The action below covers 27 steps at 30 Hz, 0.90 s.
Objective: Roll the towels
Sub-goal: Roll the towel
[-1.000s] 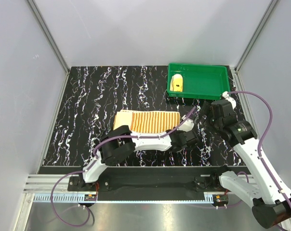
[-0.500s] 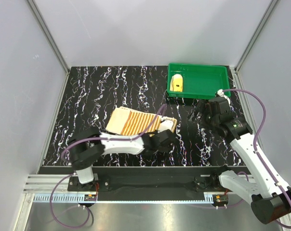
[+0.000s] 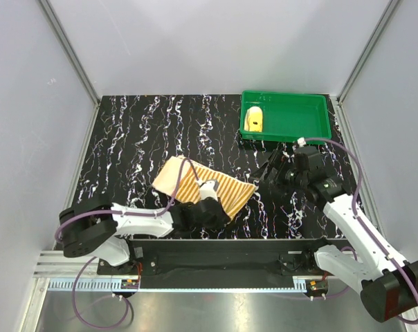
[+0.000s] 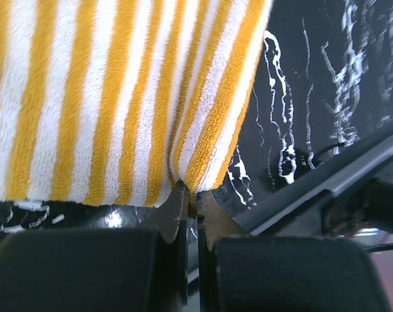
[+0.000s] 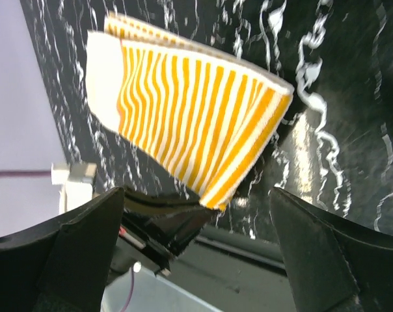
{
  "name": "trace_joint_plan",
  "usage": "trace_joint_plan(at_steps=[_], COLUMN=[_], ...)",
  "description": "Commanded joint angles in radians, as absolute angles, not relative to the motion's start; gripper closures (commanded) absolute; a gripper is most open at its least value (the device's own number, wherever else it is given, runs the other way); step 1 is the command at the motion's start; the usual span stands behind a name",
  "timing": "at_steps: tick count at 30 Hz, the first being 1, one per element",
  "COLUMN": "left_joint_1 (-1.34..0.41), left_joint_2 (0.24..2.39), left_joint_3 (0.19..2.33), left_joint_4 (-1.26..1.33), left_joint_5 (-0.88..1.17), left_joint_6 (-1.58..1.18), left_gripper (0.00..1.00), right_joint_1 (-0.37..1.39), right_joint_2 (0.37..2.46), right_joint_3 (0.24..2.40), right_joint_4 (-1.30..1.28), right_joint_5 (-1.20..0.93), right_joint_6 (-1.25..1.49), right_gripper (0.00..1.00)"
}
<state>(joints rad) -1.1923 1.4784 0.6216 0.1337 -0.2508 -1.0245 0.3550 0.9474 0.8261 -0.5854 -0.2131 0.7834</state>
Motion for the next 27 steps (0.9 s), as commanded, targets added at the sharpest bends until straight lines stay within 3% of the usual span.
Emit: trace_joint_plan(at_steps=[1,12,20,27], left_joint_1=[-1.178,-1.075,-1.039,-1.028], left_joint_2=[1.407,1.241,1.304,1.336], left_joint_3=[0.555,0.370,0.310,0.255], left_joint_4=[0.307,0.364,0.382,0.407], left_joint_5=[-0.242,-0.218,-0.147,-0.133], left_joint_6=[-1.204,-1.476,-1.583,-1.686], left_gripper=[1.00,1.00,1.00,1.00], right_joint_1=[0.353,0.351,0.386,0.523], right_joint_2=[0.937,0.949,1.058,1.216], right_joint_3=[0.764,0.635,0.578,0.604], right_joint_4=[-0.456,-0.299,-0.199,-0.123], right_joint_5=[-0.363,-0.462,-0.460,-0.396], right_joint_6=[0.842,0.856,0.822,0.815], right_gripper=[0.00,0.00,0.01,0.03])
